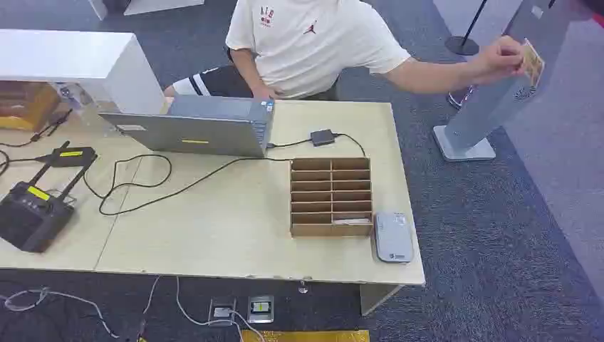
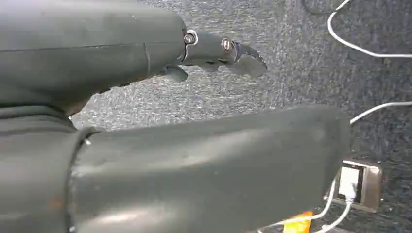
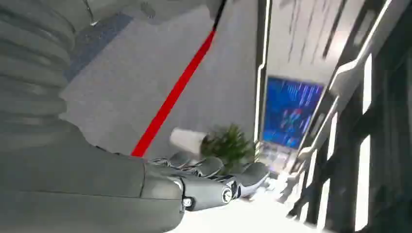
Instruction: Pass the card to the sensor for recognition and then transmit it.
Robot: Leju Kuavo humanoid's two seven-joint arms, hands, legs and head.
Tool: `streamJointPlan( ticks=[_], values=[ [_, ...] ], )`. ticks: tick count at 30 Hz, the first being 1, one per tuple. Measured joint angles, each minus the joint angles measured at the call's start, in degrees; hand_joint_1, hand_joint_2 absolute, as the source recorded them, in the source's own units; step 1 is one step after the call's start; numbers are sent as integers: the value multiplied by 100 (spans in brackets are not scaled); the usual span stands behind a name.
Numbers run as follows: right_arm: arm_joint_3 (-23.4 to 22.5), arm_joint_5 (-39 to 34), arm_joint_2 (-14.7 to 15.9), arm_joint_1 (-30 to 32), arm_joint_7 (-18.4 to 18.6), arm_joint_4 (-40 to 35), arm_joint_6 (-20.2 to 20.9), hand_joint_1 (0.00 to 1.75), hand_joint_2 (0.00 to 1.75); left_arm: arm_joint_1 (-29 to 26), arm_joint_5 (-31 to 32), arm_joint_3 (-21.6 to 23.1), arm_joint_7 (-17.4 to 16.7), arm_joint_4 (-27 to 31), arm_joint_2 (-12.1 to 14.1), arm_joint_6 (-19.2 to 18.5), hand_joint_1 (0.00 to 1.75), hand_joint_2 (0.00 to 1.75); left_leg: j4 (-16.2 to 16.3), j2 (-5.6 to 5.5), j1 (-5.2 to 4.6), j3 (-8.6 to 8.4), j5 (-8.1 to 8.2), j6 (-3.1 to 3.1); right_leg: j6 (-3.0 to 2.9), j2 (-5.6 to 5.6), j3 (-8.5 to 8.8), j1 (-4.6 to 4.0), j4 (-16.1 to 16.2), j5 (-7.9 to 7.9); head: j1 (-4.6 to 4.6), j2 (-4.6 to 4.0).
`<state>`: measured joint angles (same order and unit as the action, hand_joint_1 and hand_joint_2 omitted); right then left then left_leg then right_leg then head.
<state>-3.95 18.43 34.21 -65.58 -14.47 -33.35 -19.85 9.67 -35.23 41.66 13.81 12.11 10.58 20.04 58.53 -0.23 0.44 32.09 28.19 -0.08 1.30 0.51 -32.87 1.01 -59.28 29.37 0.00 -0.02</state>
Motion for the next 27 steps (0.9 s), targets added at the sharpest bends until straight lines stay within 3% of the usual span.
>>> streamJointPlan(
  ticks=[7, 13, 27],
  values=[
    [1040, 1206, -462, 31, 234, -484, 307, 0, 175, 30, 182, 0, 50, 0, 0, -18, 0, 0, 1, -40, 2, 15, -10, 4, -1, 40, -3, -3, 0, 1, 2, 0],
    [1890, 2109, -755, 523, 300, -1150, 392, 0, 175, 146, 304, 28, 50, 2, 4, -63, 0, 0, 1, -33, 4, 12, -9, 4, -1, 35, -5, -5, 2, 1, -2, 0],
    [2412, 2334, -914, 1329, 518, -1961, 433, 0, 175, 178, 444, 138, -37, 2, 35, -109, 0, 0, 2, -28, 4, 9, -9, 4, -1, 27, -9, -6, 3, 1, 0, 0]
  ],
)
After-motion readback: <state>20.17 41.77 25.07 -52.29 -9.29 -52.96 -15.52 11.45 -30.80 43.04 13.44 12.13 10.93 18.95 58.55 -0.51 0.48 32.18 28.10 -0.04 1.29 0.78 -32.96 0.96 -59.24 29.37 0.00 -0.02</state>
